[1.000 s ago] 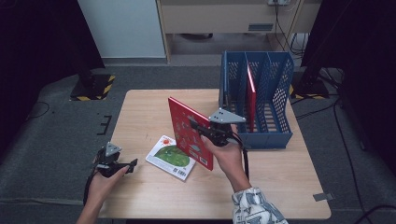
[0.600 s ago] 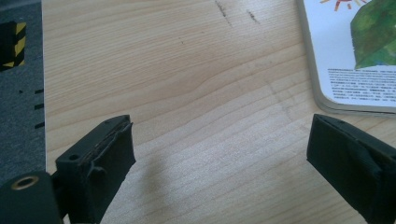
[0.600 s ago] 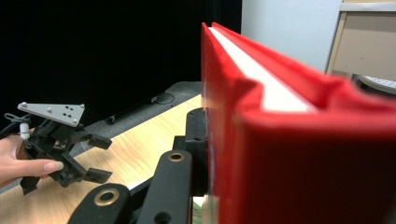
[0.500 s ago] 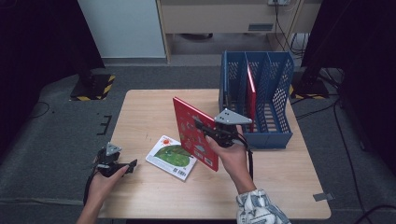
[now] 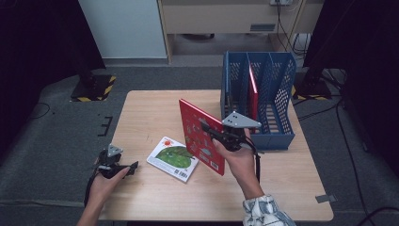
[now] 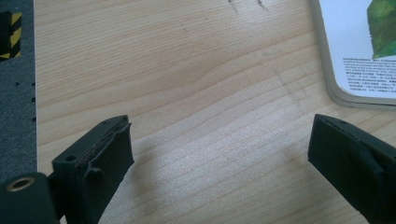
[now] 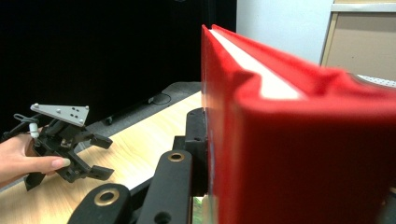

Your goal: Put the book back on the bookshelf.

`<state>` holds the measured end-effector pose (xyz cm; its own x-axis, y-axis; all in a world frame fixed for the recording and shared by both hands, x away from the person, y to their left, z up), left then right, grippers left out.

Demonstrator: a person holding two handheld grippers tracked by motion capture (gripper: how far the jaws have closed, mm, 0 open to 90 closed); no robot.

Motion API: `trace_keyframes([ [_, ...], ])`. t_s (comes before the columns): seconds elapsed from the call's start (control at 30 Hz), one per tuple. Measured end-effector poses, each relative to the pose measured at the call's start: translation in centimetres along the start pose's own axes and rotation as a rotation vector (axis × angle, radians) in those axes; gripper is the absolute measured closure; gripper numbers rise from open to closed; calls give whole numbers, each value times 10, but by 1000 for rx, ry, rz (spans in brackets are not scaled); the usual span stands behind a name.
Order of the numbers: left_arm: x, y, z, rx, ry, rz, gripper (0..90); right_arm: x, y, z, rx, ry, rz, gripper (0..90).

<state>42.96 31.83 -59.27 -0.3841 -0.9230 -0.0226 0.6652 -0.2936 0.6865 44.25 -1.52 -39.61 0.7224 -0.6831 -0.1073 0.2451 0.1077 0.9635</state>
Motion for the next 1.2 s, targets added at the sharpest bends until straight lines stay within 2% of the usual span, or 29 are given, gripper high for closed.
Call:
trace_keyframes([
  [0.13, -1, -1, -1, -4, 4, 1, 55, 1, -1, 6, 5, -4, -3, 796],
  [0.3, -3, -2, -6, -7, 3, 29, 31, 4, -6, 15, 7, -11, -15, 796],
  [0.9, 0, -2, -7, -8, -5, 30, 32, 16, -12, 49, 16, -47, -33, 796],
  [1.07, 2, -1, -7, -10, -4, 16, 32, 17, -16, 59, 13, -52, -41, 796],
  [1.2, 2, -1, -8, -8, -10, 22, 28, 18, -21, 68, 13, -61, -45, 796],
])
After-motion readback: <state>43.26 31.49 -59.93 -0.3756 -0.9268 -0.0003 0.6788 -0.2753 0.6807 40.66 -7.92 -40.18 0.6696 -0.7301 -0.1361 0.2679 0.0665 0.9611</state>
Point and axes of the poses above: each handheld gripper's, and its own axes: z roughly backward along the jaws, y roughly out of its top, x roughly to its right, the point moved 9 cm from there along -z, roughly forward along the jaws, and after that the axes turned 1 degree about -y, right-handed, at the moved point
